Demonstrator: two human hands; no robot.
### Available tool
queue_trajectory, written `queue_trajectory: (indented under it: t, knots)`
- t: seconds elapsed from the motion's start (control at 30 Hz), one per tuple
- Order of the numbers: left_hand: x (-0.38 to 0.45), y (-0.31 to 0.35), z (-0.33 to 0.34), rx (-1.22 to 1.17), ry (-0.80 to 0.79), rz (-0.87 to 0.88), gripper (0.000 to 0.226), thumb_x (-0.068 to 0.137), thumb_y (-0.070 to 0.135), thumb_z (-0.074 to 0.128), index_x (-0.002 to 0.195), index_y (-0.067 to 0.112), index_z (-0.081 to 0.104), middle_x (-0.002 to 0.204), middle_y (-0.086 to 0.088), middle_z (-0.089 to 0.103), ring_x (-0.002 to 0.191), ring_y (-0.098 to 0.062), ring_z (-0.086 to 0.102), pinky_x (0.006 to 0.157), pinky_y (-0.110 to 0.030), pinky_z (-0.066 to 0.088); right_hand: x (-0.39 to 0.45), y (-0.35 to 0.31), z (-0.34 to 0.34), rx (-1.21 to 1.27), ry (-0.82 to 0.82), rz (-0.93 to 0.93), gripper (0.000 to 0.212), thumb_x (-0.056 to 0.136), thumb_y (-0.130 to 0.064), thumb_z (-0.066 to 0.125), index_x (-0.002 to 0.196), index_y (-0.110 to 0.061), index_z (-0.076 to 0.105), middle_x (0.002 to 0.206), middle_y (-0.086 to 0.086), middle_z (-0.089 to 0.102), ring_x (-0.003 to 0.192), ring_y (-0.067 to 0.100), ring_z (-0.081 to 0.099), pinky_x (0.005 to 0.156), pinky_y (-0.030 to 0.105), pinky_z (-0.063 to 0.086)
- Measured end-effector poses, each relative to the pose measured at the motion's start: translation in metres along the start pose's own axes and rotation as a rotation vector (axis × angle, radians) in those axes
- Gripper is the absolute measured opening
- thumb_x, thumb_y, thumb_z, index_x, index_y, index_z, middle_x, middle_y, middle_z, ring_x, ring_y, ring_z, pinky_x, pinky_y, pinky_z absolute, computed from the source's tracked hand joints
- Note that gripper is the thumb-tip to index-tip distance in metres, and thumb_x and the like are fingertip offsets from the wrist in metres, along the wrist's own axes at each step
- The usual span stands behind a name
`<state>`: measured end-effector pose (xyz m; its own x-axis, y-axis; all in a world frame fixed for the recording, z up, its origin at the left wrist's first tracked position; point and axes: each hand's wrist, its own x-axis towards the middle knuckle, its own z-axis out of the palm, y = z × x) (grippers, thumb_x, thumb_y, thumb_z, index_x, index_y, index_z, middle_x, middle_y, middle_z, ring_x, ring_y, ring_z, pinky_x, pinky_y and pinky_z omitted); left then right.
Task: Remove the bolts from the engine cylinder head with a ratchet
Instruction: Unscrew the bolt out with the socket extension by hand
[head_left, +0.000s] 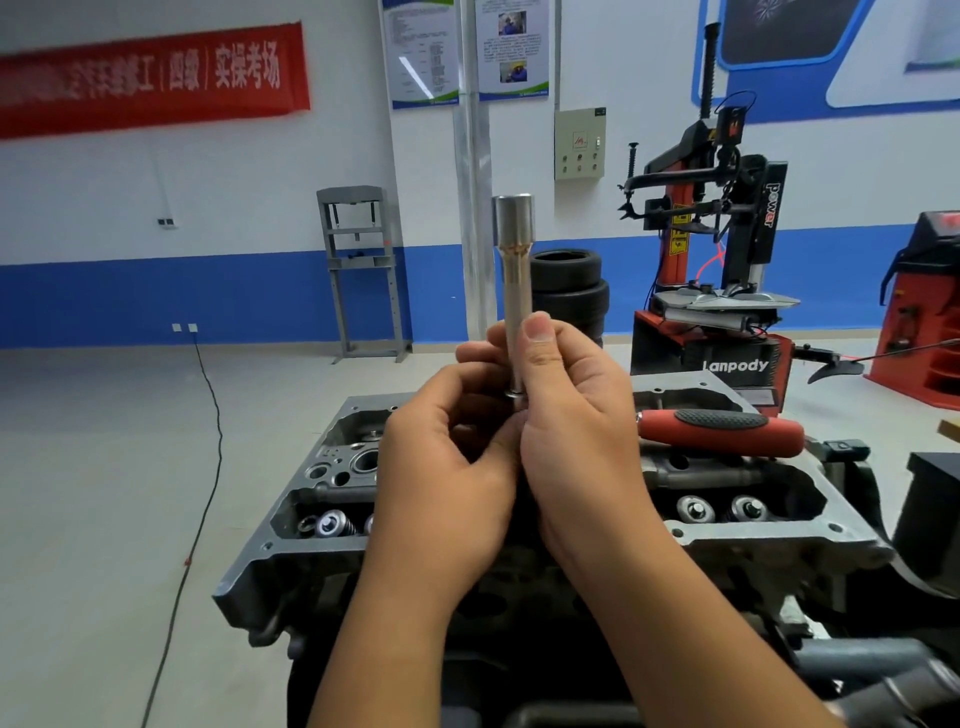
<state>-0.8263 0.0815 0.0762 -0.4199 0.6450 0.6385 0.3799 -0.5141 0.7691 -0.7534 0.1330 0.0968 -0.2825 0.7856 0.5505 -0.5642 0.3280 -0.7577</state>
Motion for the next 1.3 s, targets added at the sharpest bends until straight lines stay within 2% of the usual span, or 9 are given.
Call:
queue_trajectory:
  t: [0.1, 0.23, 0.4, 0.6, 0.83, 1.0, 1.1, 1.23, 1.3]
  knots:
    - [0.000, -0.003, -0.001, 0.012, 0.016, 0.010, 0.025, 0.091, 0.005, 0.076, 0.101, 0.027, 0.074, 0.091, 0.008, 0.079, 0.086, -0.012, 0.077, 0.075, -0.030, 0.064, 0.000, -0.001, -0.002, -0.021, 0.007, -0.022, 0.031, 0.090, -0.035, 0.072, 0.104, -0.010, 0.061, 0.092, 0.010, 0.079, 0.084, 0.029, 0.077, 0.080, 0.053, 0.064]
    - [0.000, -0.001, -0.005, -0.090, -0.171, -0.007, 0.027, 0.105, 0.011, 0.058, 0.118, 0.028, 0.074, 0.111, 0.007, 0.079, 0.109, -0.012, 0.074, 0.094, -0.026, 0.059, 0.000, 0.000, -0.004, -0.075, 0.084, -0.082, 0.040, 0.078, -0.046, 0.073, 0.095, -0.010, 0.068, 0.095, 0.009, 0.079, 0.092, 0.030, 0.076, 0.088, 0.056, 0.061]
    - [0.000, -0.001, -0.005, -0.087, -0.118, -0.040, 0.029, 0.103, 0.009, 0.062, 0.114, 0.032, 0.074, 0.106, 0.010, 0.079, 0.103, -0.008, 0.075, 0.092, -0.022, 0.059, 0.002, 0.004, -0.003, -0.077, 0.046, -0.052, 0.039, 0.086, -0.053, 0.058, 0.091, -0.018, 0.074, 0.093, 0.004, 0.079, 0.090, 0.020, 0.076, 0.089, 0.050, 0.062]
    - [0.001, -0.004, -0.004, -0.041, -0.057, -0.002, 0.031, 0.092, 0.003, 0.075, 0.107, 0.030, 0.073, 0.099, 0.009, 0.079, 0.094, -0.011, 0.076, 0.081, -0.025, 0.062, 0.000, 0.002, -0.004, -0.011, 0.019, -0.064, 0.040, 0.081, -0.051, 0.071, 0.097, -0.015, 0.062, 0.096, 0.008, 0.080, 0.088, 0.027, 0.078, 0.083, 0.057, 0.063]
    - [0.000, -0.001, -0.008, -0.154, -0.219, -0.034, 0.032, 0.108, 0.010, 0.054, 0.127, 0.029, 0.072, 0.118, 0.006, 0.078, 0.116, -0.013, 0.072, 0.099, -0.027, 0.057, 0.003, 0.005, -0.001, -0.143, 0.028, -0.095, 0.040, 0.092, -0.054, 0.057, 0.081, -0.022, 0.078, 0.091, 0.004, 0.078, 0.093, 0.019, 0.075, 0.091, 0.048, 0.060]
    - [0.001, -0.001, -0.006, -0.094, -0.052, -0.014, 0.027, 0.098, 0.002, 0.067, 0.110, 0.025, 0.076, 0.101, 0.007, 0.080, 0.097, -0.012, 0.077, 0.085, -0.032, 0.063, -0.001, 0.001, -0.001, -0.087, 0.024, -0.102, 0.033, 0.086, -0.042, 0.078, 0.096, -0.013, 0.068, 0.097, 0.012, 0.078, 0.092, 0.030, 0.076, 0.086, 0.057, 0.062]
    - [0.001, -0.003, -0.005, -0.045, 0.018, 0.006, 0.028, 0.091, 0.003, 0.076, 0.101, 0.030, 0.075, 0.095, 0.008, 0.080, 0.090, -0.011, 0.077, 0.079, -0.029, 0.063, -0.001, 0.001, -0.001, -0.066, 0.019, -0.078, 0.036, 0.086, -0.044, 0.068, 0.097, -0.010, 0.067, 0.099, 0.007, 0.080, 0.092, 0.030, 0.077, 0.084, 0.061, 0.061]
    - [0.001, -0.001, -0.009, -0.137, -0.226, -0.045, 0.034, 0.104, 0.005, 0.060, 0.124, 0.030, 0.072, 0.114, 0.008, 0.078, 0.112, -0.010, 0.073, 0.094, -0.023, 0.057, 0.001, 0.003, -0.001, -0.181, 0.027, -0.104, 0.041, 0.100, -0.051, 0.050, 0.093, -0.018, 0.074, 0.101, 0.000, 0.079, 0.098, 0.024, 0.074, 0.092, 0.059, 0.057]
    - [0.001, -0.001, -0.011, -0.120, -0.211, -0.053, 0.036, 0.104, 0.003, 0.059, 0.124, 0.030, 0.072, 0.113, 0.009, 0.078, 0.112, -0.009, 0.073, 0.096, -0.022, 0.056, 0.002, 0.005, -0.002, -0.176, 0.023, -0.094, 0.041, 0.098, -0.051, 0.048, 0.092, -0.020, 0.075, 0.099, 0.001, 0.079, 0.096, 0.024, 0.074, 0.092, 0.057, 0.058]
